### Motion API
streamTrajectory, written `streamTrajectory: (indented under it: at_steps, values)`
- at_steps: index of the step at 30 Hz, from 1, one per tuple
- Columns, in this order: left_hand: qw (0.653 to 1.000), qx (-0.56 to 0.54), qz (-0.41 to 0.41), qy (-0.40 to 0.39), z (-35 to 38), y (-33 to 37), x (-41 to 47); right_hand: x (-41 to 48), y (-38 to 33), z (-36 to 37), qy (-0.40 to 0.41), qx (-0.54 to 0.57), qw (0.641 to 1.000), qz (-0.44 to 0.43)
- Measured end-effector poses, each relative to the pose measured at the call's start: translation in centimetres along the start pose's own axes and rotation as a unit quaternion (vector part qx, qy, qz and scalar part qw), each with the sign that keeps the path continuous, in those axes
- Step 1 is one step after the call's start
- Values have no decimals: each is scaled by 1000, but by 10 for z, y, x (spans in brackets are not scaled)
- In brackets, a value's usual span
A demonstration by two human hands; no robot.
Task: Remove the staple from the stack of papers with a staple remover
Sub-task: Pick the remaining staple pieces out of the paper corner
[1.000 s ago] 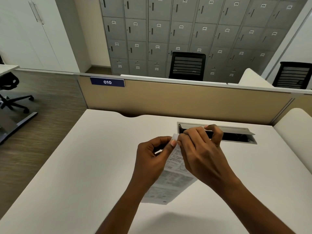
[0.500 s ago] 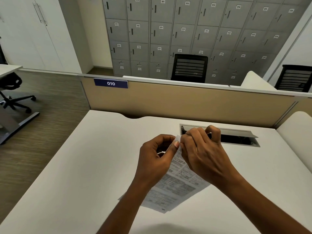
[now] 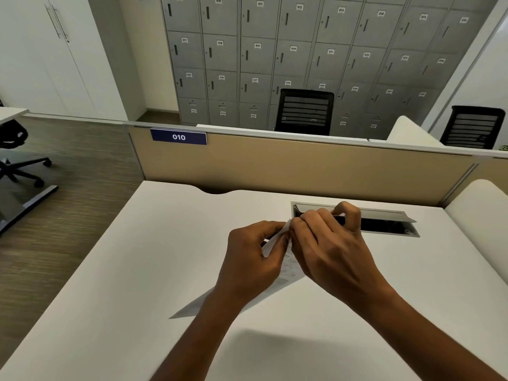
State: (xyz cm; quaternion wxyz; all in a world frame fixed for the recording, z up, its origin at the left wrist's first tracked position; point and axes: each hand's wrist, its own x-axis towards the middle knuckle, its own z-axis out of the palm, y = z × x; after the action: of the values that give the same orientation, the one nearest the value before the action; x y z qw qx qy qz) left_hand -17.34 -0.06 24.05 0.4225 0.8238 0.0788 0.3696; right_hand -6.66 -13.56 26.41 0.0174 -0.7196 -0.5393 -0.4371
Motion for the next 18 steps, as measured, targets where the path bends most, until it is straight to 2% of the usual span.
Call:
streamTrajectory:
  at_steps: [8,13,18]
  values:
    - [996,64,52,34,-4,1,-1,17,-10,-9,-65,-25,997,25]
    - [992,89,69,49,-5,-2,1,20,-21,-8,-60,-27,995,72]
    - [998,23,38,41,-14,-10,4,17,-22,-2,-16,0,998,60]
